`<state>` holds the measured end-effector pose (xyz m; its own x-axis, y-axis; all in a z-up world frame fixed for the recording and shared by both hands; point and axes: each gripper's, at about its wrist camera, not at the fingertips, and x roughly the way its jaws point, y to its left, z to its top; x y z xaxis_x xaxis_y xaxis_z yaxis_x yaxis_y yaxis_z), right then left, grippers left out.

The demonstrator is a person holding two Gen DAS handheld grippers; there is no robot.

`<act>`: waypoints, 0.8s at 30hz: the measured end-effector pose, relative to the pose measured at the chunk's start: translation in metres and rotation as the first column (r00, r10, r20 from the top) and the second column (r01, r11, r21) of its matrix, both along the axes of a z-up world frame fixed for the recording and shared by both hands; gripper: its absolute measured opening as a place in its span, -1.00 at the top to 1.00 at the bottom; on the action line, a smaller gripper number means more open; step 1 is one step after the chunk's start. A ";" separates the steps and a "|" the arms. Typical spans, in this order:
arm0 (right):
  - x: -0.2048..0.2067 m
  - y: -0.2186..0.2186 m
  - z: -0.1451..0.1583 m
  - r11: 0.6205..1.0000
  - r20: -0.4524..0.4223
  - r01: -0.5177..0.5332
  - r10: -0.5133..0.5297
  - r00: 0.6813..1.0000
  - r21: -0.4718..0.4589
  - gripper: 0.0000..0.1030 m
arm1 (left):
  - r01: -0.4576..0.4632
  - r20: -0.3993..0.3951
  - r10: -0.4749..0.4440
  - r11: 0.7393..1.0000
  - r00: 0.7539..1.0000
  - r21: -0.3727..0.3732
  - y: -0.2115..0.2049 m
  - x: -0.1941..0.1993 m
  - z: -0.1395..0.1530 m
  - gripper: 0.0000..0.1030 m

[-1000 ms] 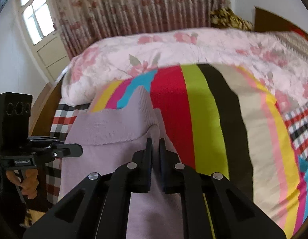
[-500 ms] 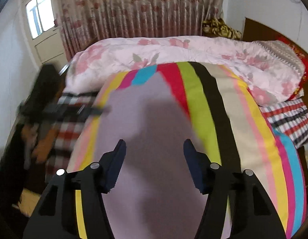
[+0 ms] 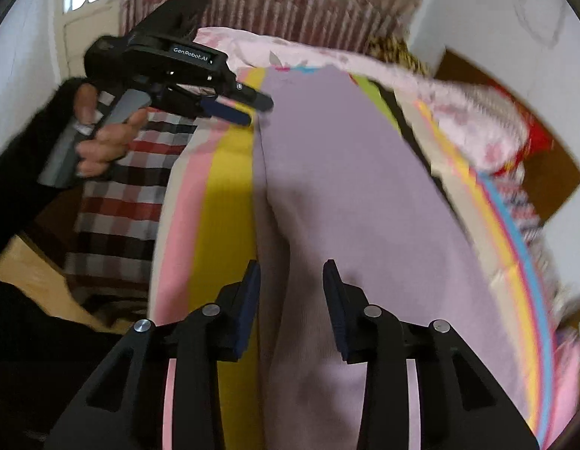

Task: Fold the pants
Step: 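Grasp the sweatpants edge with the right gripper while the left gripper grasps too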

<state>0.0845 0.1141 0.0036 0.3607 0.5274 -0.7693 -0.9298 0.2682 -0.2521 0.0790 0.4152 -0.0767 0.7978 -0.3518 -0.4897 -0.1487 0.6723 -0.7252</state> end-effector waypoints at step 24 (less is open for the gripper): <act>-0.005 0.012 -0.008 1.000 0.161 -0.020 0.020 0.987 0.000 0.90 | 0.057 0.074 -0.028 0.904 0.997 -0.423 -0.005 0.038 -0.038 0.72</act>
<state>0.0792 0.1263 -0.0041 0.4688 0.5366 -0.7016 -0.8825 0.2504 -0.3981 0.1170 0.4102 -0.1144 0.8026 -0.5487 -0.2340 -0.0699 0.3031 -0.9504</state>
